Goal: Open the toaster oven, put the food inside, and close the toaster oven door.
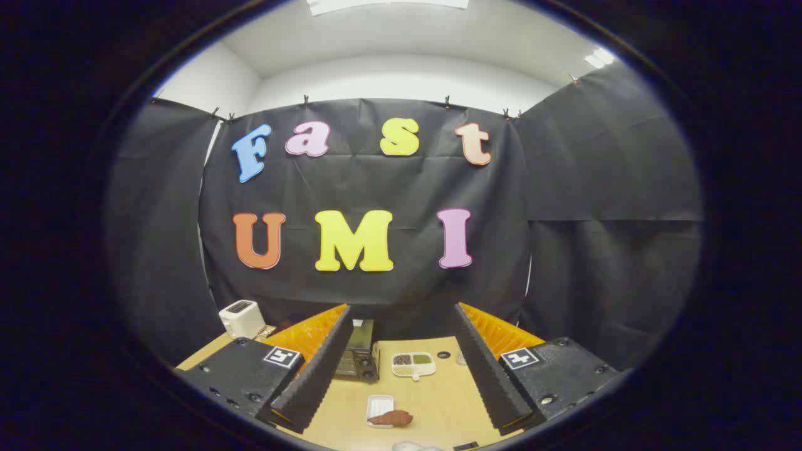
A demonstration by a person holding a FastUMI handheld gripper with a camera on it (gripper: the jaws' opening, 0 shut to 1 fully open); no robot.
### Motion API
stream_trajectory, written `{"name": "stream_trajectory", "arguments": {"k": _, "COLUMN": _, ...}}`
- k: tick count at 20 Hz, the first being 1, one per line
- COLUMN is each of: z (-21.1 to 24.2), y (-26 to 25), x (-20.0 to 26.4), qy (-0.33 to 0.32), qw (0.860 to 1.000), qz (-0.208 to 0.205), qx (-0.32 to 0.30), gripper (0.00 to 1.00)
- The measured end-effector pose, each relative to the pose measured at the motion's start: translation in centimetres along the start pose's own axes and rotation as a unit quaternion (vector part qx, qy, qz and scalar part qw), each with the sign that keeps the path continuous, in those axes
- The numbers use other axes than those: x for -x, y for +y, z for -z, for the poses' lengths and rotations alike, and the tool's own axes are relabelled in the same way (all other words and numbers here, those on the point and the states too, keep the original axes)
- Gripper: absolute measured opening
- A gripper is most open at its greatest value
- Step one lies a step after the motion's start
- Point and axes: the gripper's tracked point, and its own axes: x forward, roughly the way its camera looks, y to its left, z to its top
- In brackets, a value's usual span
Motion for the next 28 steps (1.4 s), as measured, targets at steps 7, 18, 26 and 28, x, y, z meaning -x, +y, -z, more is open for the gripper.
{"name": "stream_trajectory", "arguments": {"k": 7, "z": -0.4, "y": 0.9, "x": -0.2, "qy": -0.003, "qw": 1.000, "qz": 0.010, "qx": 0.008, "gripper": 1.00}}
{"name": "stream_trajectory", "arguments": {"k": 18, "z": 0.6, "y": 5.9, "x": -3.5, "qy": -0.003, "qw": 1.000, "qz": -0.012, "qx": 0.018, "gripper": 1.00}}
{"name": "stream_trajectory", "arguments": {"k": 26, "z": 8.6, "y": 16.7, "x": -12.4, "qy": 0.022, "qw": 0.997, "qz": -0.070, "qx": 0.030, "gripper": 1.00}}
{"name": "stream_trajectory", "arguments": {"k": 28, "z": 11.3, "y": 19.1, "x": -15.1, "qy": 0.029, "qw": 0.996, "qz": -0.081, "qx": 0.030, "gripper": 1.00}}
